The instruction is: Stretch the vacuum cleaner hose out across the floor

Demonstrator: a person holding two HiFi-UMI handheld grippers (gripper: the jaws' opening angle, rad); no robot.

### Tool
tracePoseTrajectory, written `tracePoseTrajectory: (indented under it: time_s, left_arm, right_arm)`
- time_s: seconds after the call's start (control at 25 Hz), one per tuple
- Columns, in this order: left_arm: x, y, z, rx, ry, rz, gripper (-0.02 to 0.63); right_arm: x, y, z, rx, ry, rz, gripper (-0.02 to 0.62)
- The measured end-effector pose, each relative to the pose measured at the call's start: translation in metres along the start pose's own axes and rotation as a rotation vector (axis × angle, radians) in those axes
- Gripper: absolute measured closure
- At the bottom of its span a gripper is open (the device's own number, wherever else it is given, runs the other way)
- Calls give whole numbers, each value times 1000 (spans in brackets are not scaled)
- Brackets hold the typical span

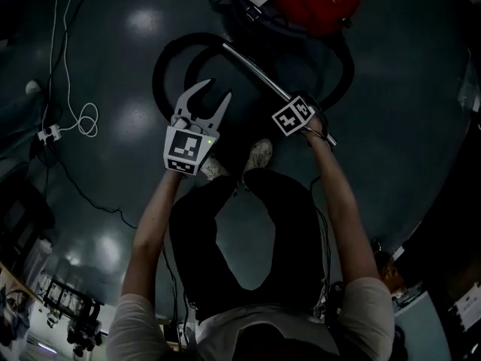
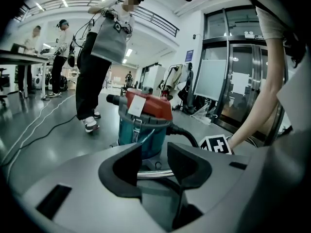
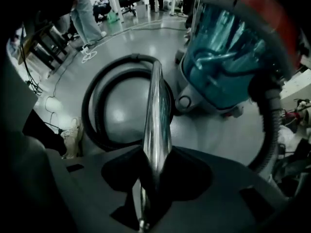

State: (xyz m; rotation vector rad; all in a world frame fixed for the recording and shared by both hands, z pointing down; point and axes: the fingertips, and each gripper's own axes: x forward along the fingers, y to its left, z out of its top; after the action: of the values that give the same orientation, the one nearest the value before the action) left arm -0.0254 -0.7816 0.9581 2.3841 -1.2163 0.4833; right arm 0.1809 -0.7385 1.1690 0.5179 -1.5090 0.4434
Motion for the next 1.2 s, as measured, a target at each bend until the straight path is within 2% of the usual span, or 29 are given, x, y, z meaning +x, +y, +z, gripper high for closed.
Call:
tracePoseTrajectory:
  time_s: [0.12, 0.24, 0.44, 0.6, 0.68, 0.8, 0.92, 1.0, 1.08, 1.16, 1.2]
  left_arm:
    - [-47, -15, 68, 30, -16, 10, 443]
    - [-104, -43, 140, 72, -36, 6, 443]
    - [-208, -91, 251, 170, -114, -4, 443]
    - [-287, -128, 302, 272, -172, -17, 443]
    - [-323, -152, 313, 345, -181, -52, 438]
    - [-381, -195, 318, 491, -190, -124, 392]
    - [-448, -234, 311, 605, -199, -170, 358]
    - [-489, -250, 297, 668, -171, -181, 344]
    - [-520, -261, 281, 699, -122, -197, 338]
    - [-543, -281, 259, 690, -57, -244, 338]
    - [-553, -294, 244, 680, -22, -277, 338]
  right_arm:
    - [-85, -9, 2, -77, 14, -85, 419]
    - [-188, -17, -4, -207, 2, -198, 419]
    - [-386, -23, 3, -502, -107, -459, 419]
    - [-538, 4, 10, -728, -197, -673, 419]
    - [-607, 31, 14, -840, -224, -778, 419]
    - [-699, 87, 10, -985, -243, -898, 419]
    - [-765, 156, -7, -1105, -259, -960, 419]
    - [-799, 206, -20, -1197, -272, -1000, 419]
    - [-828, 255, -27, -1270, -329, -1032, 417]
    - [-850, 304, -39, -1322, -408, -1038, 417]
    - [-857, 326, -49, -1363, -410, -1044, 417]
